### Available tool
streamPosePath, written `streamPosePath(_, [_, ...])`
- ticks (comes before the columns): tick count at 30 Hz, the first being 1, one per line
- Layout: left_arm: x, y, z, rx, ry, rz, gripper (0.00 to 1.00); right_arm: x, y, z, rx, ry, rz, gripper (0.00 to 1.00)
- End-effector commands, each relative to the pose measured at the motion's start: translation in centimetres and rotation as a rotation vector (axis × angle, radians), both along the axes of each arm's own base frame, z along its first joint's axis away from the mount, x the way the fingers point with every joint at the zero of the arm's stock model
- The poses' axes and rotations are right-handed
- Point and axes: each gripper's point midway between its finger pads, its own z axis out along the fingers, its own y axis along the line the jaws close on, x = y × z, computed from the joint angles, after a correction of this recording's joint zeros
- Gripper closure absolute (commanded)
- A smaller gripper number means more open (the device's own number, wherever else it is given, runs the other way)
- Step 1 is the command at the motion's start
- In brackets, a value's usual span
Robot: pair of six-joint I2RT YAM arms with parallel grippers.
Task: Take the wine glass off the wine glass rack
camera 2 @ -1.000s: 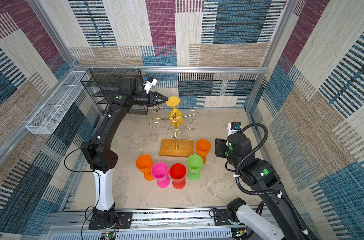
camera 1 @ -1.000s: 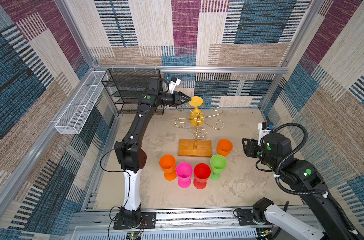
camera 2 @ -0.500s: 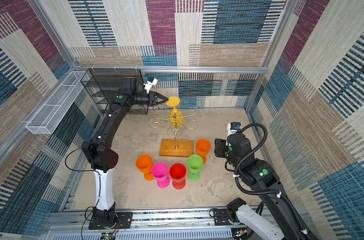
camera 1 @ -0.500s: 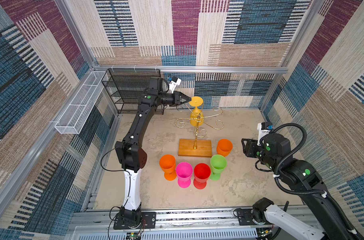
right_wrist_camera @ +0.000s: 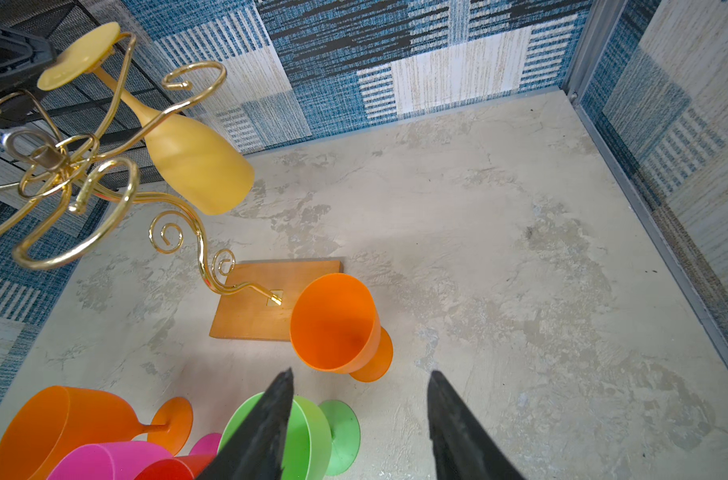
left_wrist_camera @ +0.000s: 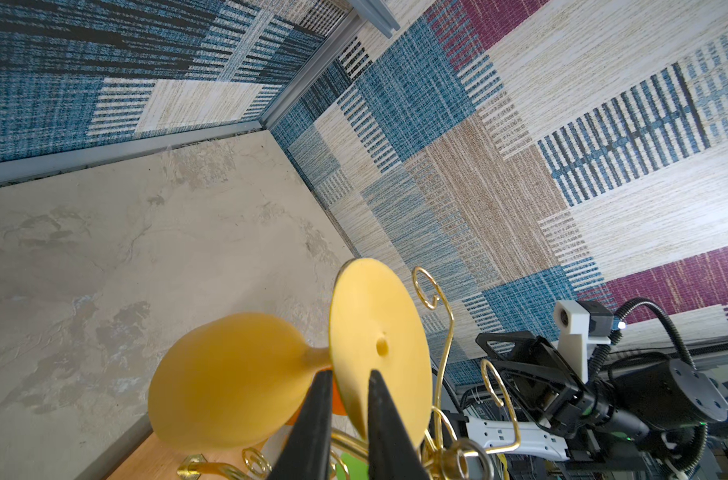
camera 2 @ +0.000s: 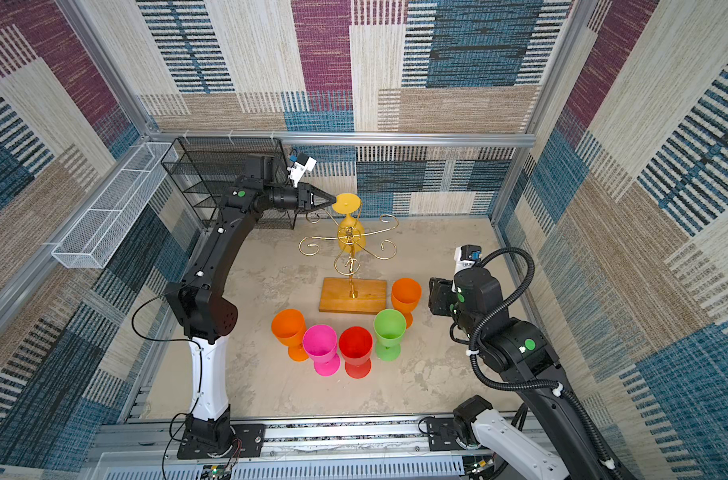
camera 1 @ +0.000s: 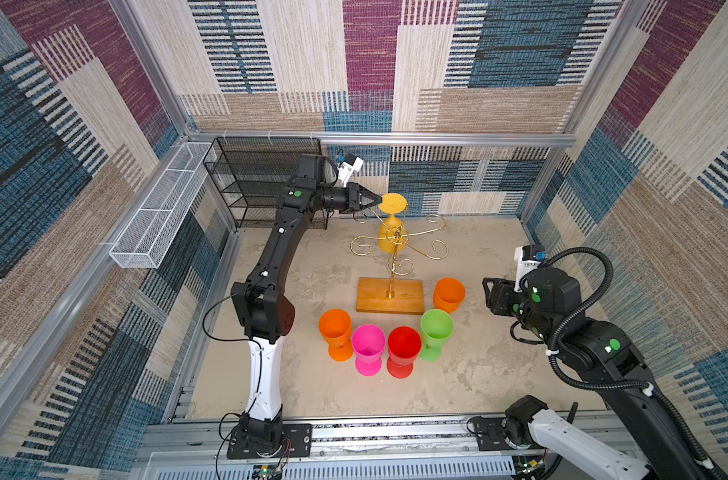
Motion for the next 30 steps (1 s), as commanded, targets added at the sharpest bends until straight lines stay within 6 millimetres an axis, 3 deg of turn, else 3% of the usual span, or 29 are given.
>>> streamPosePath(1, [-0.6, -0.3, 0.0, -0.004, -0.011, -0.035, 0.84, 0.4, -0.1, 0.6, 0.004, -0.031, -0.013, 0.46])
streamPosePath(30, [-0.8, 0.5, 1.4, -0.012, -0.027, -0.025, 1.00, 0.5, 0.3, 0.3, 0.012, -0.035, 0.003, 0.45])
